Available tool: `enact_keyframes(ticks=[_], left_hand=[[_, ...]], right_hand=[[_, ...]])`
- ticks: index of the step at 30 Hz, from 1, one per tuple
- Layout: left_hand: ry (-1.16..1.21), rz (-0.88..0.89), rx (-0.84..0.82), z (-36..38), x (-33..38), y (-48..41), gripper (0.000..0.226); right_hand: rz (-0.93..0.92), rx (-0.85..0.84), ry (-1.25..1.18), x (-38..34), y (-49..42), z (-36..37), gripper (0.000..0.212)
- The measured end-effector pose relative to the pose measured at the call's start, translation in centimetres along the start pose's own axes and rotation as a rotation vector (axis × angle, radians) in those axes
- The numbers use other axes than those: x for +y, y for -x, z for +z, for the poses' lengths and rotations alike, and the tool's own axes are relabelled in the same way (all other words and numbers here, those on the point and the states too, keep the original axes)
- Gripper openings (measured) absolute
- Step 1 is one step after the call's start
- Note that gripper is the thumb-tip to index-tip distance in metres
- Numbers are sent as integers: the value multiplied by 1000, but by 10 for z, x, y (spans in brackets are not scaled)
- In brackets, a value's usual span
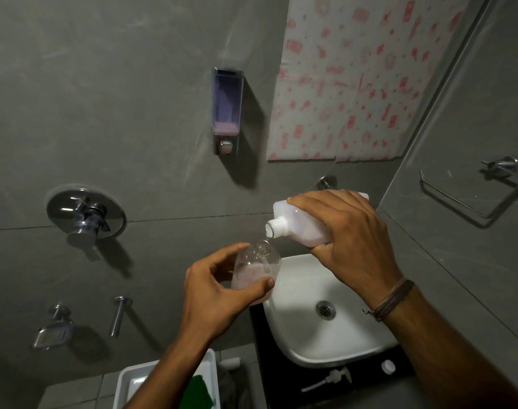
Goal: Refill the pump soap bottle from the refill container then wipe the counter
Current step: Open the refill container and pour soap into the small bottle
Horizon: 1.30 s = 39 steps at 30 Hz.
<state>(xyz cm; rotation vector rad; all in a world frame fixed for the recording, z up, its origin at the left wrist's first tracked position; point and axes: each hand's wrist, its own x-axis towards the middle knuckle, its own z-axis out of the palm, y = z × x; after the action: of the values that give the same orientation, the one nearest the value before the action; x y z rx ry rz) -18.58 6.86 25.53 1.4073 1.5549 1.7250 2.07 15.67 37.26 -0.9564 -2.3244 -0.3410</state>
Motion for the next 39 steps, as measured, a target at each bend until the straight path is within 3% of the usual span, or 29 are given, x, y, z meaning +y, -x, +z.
enact_keyframes(ticks=[28,39], left_hand=[[20,62,-9,6,9,7,55],[0,56,-26,9,4,7,61]], right_hand=[[-24,57,-6,7,11,-10,52],[-13,54,19,10,14,-15,53]])
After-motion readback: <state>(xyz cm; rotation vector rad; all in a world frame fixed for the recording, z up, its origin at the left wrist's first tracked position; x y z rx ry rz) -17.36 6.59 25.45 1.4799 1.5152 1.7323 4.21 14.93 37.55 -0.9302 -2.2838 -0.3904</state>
